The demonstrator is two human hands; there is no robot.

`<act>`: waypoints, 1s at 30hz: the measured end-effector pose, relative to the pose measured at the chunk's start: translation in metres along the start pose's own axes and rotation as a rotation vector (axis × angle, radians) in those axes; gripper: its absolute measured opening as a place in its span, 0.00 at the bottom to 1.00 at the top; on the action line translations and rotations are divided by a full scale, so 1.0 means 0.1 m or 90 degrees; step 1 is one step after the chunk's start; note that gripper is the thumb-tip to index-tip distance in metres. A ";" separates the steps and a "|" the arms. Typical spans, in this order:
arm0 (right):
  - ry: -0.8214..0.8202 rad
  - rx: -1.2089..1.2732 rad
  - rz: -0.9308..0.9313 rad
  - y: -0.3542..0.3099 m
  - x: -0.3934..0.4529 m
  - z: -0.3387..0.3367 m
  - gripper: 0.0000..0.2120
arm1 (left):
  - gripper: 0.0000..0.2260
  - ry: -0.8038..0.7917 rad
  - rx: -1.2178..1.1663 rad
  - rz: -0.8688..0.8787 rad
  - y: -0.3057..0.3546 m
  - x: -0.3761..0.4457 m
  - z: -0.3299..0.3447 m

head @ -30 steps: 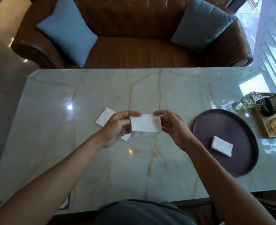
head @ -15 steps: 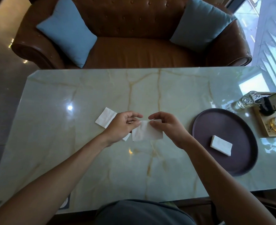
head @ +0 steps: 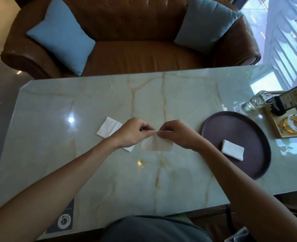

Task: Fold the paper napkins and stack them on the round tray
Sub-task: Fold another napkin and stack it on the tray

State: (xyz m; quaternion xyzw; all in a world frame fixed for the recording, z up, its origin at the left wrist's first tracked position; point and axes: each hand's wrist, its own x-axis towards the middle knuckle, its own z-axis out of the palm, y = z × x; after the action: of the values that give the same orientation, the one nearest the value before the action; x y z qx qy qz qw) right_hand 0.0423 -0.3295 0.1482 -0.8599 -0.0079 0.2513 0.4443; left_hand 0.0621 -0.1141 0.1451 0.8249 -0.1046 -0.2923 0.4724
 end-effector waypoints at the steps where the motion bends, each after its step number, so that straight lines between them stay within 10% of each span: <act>1: 0.003 -0.020 0.002 0.02 -0.02 -0.03 0.08 | 0.07 -0.002 0.004 0.004 0.02 0.03 0.03; 10: 0.048 0.029 0.018 0.60 -0.38 -0.49 0.11 | 0.06 -0.081 -0.019 0.000 0.18 0.29 0.30; 22: 0.156 0.586 0.149 1.83 -1.12 -0.73 0.10 | 0.05 -0.241 -0.072 -0.002 0.81 1.08 1.51; 30: 0.349 0.559 0.243 2.60 -1.26 -1.17 0.09 | 0.08 -0.115 -0.203 -0.145 0.92 1.67 2.50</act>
State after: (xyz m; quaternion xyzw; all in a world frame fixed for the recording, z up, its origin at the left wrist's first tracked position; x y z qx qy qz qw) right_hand -0.0710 -0.6056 0.0582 -0.6138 0.3700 0.0739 0.6934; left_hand 0.0613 -0.4171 0.0629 0.7166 -0.0051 -0.4296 0.5495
